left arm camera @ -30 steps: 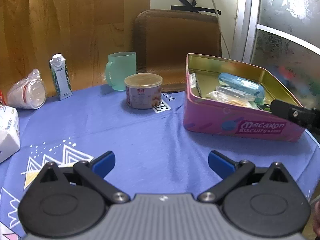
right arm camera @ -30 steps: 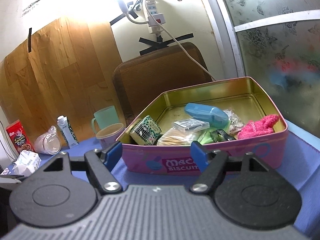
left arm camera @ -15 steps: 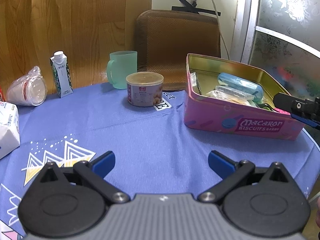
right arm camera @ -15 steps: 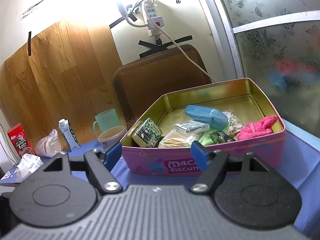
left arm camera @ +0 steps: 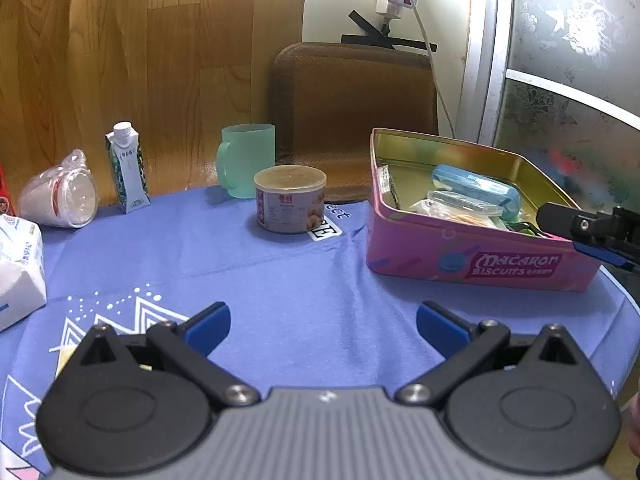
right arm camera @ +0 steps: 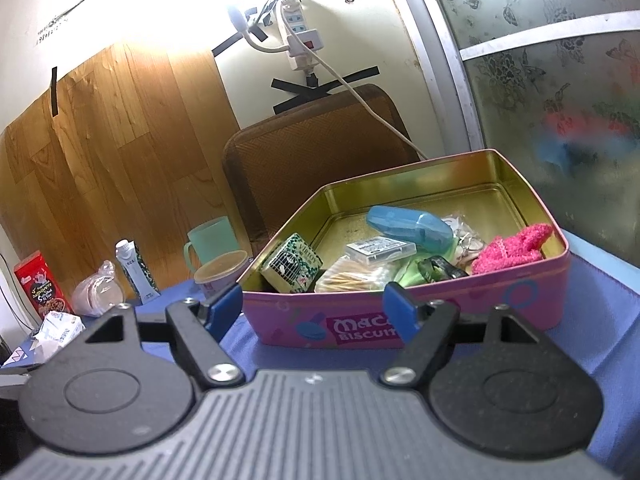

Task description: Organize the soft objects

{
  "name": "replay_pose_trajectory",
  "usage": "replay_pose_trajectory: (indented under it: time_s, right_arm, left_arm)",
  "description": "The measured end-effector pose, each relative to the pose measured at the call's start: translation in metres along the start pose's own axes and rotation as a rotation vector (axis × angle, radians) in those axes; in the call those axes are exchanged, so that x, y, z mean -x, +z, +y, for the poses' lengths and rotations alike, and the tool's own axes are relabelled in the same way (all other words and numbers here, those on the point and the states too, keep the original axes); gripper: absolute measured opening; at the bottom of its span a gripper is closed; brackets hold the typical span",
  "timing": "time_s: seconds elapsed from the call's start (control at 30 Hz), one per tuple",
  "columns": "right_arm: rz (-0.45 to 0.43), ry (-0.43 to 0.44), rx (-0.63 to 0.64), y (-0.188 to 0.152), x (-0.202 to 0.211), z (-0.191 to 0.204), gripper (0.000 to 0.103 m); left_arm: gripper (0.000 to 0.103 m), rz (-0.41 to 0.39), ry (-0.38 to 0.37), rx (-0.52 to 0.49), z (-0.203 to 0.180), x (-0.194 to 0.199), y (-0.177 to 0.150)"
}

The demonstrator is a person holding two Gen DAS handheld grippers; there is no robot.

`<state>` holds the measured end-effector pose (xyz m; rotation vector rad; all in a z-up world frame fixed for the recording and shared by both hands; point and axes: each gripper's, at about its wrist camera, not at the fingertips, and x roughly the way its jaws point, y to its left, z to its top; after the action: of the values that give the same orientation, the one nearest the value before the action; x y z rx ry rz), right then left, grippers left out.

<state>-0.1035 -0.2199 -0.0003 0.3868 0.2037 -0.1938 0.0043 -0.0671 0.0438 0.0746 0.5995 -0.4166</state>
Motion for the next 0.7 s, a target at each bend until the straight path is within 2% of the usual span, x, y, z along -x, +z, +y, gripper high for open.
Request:
replay_pose_trajectory:
  time_s: [0.2, 0.7]
  right_arm:
    - [0.006, 0.005, 0.001, 0.0, 0.001, 0.001, 0.081]
    - [0.013, 0.011, -0.013, 0.0, 0.003, -0.001, 0.082]
  left_arm:
    - [0.103, -0.006, -0.014, -0.022, -0.002, 0.005, 0.0]
    - [0.103, -0.057, 0.011, -0.058, -0.008, 0.018, 0.003]
